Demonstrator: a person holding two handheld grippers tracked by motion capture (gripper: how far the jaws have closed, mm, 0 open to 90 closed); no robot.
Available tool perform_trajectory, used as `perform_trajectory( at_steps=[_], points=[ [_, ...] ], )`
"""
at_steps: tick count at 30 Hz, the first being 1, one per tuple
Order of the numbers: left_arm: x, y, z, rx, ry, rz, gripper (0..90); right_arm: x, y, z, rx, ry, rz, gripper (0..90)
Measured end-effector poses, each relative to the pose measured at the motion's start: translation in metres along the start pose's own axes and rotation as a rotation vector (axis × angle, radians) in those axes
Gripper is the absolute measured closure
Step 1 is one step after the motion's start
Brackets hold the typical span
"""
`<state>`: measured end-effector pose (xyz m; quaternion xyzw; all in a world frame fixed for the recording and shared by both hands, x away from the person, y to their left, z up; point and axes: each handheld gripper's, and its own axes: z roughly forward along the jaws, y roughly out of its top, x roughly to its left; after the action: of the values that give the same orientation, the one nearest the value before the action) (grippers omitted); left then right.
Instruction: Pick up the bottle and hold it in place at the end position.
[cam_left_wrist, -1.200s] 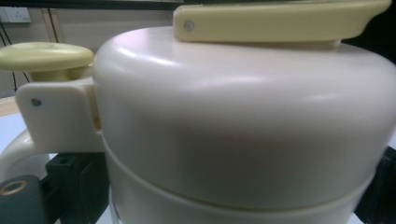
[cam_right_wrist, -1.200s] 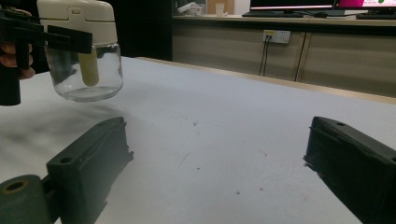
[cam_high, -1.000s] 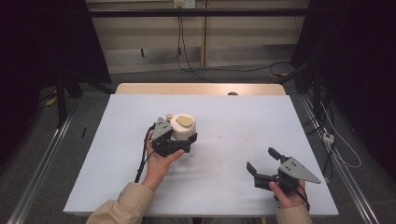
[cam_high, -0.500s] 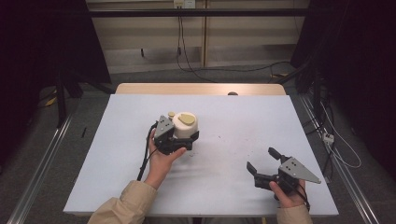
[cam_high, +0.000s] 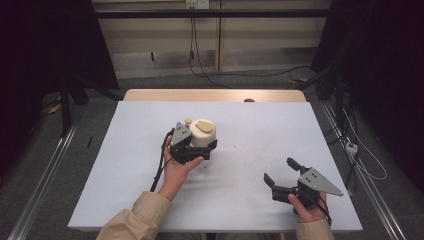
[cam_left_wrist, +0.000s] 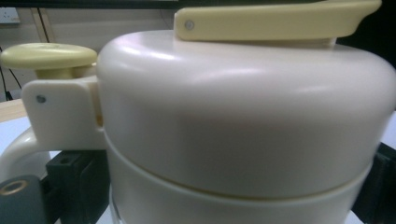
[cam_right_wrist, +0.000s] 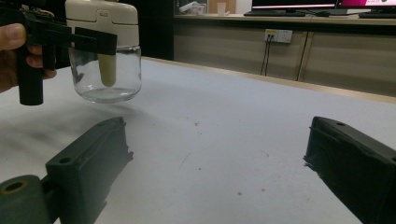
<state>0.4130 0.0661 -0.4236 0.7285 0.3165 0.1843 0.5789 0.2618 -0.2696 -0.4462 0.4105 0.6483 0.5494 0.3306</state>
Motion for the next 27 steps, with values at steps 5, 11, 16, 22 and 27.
perform_trajectory(
  at_steps=[5, 11, 16, 22, 27],
  points=[
    [0.0, -0.001, 0.004, -0.001, 0.005, -0.015, 5.6, 0.0, 0.0, 0.0, 0.0, 0.0, 0.0, 5.0],
    [0.0, 0.0, 0.009, 0.005, 0.002, -0.011, 5.6, -0.001, 0.0, 0.0, -0.001, 0.0, 0.0, 5.0],
    [-0.002, -0.001, 0.013, 0.009, 0.0, -0.015, 5.6, -0.001, 0.0, 0.0, -0.002, -0.001, 0.001, 5.0],
    [-0.001, -0.002, 0.016, 0.009, 0.007, -0.016, 5.6, -0.001, 0.0, 0.0, -0.001, 0.002, 0.001, 5.1],
    [0.002, -0.003, 0.018, 0.008, 0.007, -0.012, 5.6, 0.0, 0.0, 0.001, -0.001, 0.002, 0.004, 5.1]
  ],
)
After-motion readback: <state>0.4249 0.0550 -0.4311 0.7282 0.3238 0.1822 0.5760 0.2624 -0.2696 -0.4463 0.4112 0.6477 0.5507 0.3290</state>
